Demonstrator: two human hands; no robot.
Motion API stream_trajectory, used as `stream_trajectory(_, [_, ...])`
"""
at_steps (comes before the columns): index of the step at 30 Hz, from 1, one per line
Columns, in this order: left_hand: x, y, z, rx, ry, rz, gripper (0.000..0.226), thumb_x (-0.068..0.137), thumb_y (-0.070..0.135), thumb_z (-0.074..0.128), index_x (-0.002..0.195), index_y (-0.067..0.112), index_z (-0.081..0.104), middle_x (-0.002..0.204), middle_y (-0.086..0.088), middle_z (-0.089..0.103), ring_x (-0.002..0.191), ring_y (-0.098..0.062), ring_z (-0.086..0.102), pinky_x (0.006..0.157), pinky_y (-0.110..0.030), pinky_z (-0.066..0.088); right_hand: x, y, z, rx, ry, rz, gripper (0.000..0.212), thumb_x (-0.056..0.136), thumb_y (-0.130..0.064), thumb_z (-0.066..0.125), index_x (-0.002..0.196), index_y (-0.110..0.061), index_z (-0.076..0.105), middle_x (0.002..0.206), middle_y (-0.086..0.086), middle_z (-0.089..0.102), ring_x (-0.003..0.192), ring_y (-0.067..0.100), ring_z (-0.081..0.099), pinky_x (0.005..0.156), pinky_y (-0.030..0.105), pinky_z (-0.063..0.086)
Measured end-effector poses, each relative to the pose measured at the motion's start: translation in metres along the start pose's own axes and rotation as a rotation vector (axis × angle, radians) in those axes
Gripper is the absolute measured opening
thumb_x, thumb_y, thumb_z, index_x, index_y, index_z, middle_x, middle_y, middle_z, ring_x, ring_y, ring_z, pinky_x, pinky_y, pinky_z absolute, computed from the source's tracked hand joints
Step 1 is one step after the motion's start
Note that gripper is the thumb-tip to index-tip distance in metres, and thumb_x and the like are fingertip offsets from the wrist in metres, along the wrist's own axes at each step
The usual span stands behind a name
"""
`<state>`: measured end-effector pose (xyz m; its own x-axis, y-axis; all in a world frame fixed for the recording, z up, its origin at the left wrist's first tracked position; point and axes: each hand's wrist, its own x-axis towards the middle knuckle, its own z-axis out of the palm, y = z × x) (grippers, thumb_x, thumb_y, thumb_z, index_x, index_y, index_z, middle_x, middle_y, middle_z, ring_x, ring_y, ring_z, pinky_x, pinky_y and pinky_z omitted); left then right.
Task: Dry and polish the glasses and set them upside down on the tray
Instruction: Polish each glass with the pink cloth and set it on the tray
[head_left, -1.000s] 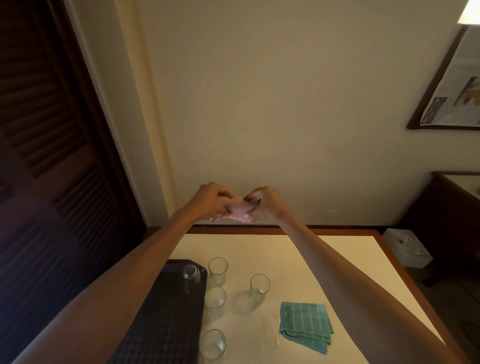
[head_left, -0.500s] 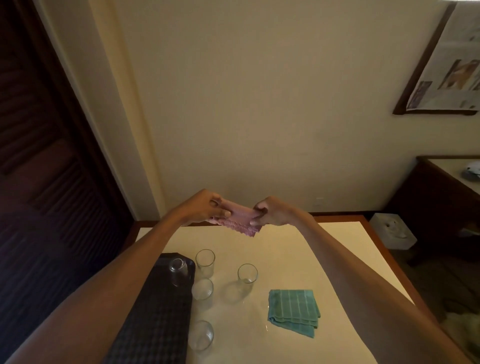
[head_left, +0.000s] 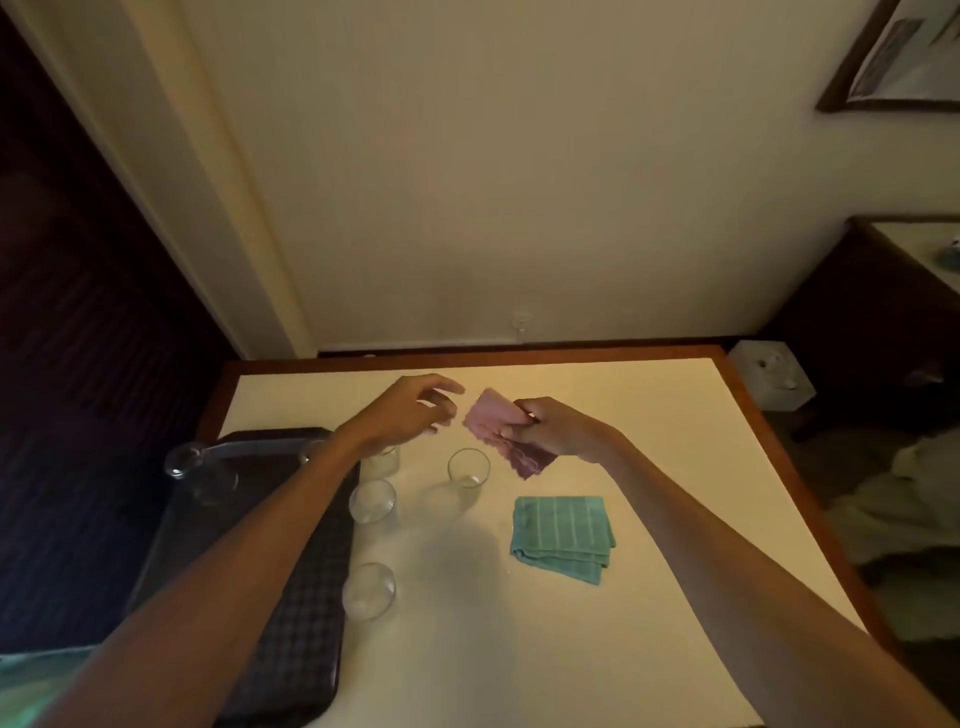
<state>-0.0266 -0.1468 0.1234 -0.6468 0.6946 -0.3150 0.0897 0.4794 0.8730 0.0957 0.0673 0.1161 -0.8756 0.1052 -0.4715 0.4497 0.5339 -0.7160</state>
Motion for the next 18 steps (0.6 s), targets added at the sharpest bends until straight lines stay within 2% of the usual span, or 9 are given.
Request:
stream_trajectory(3, [0.007, -0.038, 0.028, 0.151, -0.058, -0.106, 0.065, 0.085, -0.002, 0.075, 0.139, 0.026, 0.051, 0.133, -0.009, 0.056, 0.12, -0.03, 0.06, 0.092, -0.037, 0.054, -0.004, 0.036, 0.013, 0.2, 0.054, 0.081, 0.02, 0.1, -0.019, 0.056, 0.115, -0.006, 0.06, 0.096, 0.014, 0.071, 0.082, 0.028, 0.069, 0.076, 0.043, 0.056])
stream_trajectory(5, [0.008, -0.063, 0.051, 0.268, -0.093, -0.146, 0.091, 0.076, 0.009, 0.089, 0.15, 0.025, 0.039, 0.144, -0.013, 0.047, 0.128, -0.03, 0.053, 0.098, -0.037, 0.05, -0.006, 0.051, 0.024, 0.271, 0.084, 0.121, 0.019, 0.1, -0.015, 0.052, 0.105, 0.001, 0.062, 0.089, 0.02, 0.069, 0.074, 0.03, 0.065, 0.072, 0.042, 0.055])
stream_trajectory(7, [0.012, -0.085, 0.074, 0.317, -0.047, -0.178, 0.111, 0.067, 0.022, 0.097, 0.156, 0.022, 0.031, 0.151, -0.016, 0.042, 0.135, -0.032, 0.048, 0.105, -0.038, 0.045, -0.008, 0.062, 0.035, 0.329, 0.087, 0.156, 0.025, 0.1, -0.019, 0.05, 0.096, 0.001, 0.064, 0.085, 0.025, 0.066, 0.07, 0.03, 0.062, 0.066, 0.036, 0.051])
stream_trajectory(9, [0.016, -0.1, 0.097, 0.294, 0.039, -0.202, 0.121, 0.061, 0.027, 0.1, 0.158, 0.019, 0.028, 0.154, -0.017, 0.04, 0.139, -0.034, 0.045, 0.109, -0.04, 0.042, -0.007, 0.071, 0.045, 0.384, 0.108, 0.186, 0.035, 0.099, -0.034, 0.054, 0.095, -0.002, 0.068, 0.081, 0.019, 0.069, 0.067, 0.028, 0.064, 0.066, 0.037, 0.052])
stream_trajectory(11, [0.021, -0.109, 0.115, 0.253, 0.14, -0.205, 0.119, 0.062, 0.025, 0.1, 0.157, 0.015, 0.03, 0.153, -0.017, 0.043, 0.139, -0.034, 0.046, 0.11, -0.04, 0.042, -0.005, 0.079, 0.053, 0.392, 0.152, 0.207, 0.048, 0.097, -0.048, 0.056, 0.092, -0.002, 0.07, 0.076, 0.015, 0.07, 0.062, 0.026, 0.065, 0.063, 0.035, 0.053])
stream_trajectory(13, [0.024, -0.115, 0.127, 0.221, 0.262, -0.188, 0.104, 0.067, 0.021, 0.097, 0.152, 0.013, 0.038, 0.148, -0.015, 0.051, 0.133, -0.034, 0.051, 0.105, -0.039, 0.044, -0.003, 0.082, 0.06, 0.375, 0.208, 0.22, 0.054, 0.095, -0.056, 0.055, 0.082, -0.006, 0.07, 0.071, 0.013, 0.07, 0.055, 0.022, 0.064, 0.057, 0.029, 0.052])
stream_trajectory(16, [0.027, -0.117, 0.132, 0.198, 0.38, -0.153, 0.076, 0.074, 0.019, 0.092, 0.137, 0.01, 0.049, 0.138, -0.01, 0.061, 0.12, -0.033, 0.06, 0.093, -0.037, 0.048, -0.003, 0.081, 0.064, 0.393, 0.246, 0.203, 0.06, 0.095, -0.058, 0.053, 0.071, -0.005, 0.068, 0.054, 0.006, 0.064, 0.039, 0.015, 0.057, 0.045, 0.022, 0.046])
stream_trajectory(18, [0.026, -0.113, 0.129, 0.188, 0.387, -0.128, 0.071, 0.075, 0.018, 0.091, 0.132, 0.01, 0.05, 0.135, -0.009, 0.064, 0.114, -0.032, 0.062, 0.089, -0.036, 0.049, -0.002, 0.077, 0.064, 0.406, 0.24, 0.167, 0.063, 0.095, -0.059, 0.053, 0.072, -0.002, 0.069, 0.053, 0.009, 0.063, 0.037, 0.015, 0.054, 0.042, 0.021, 0.044])
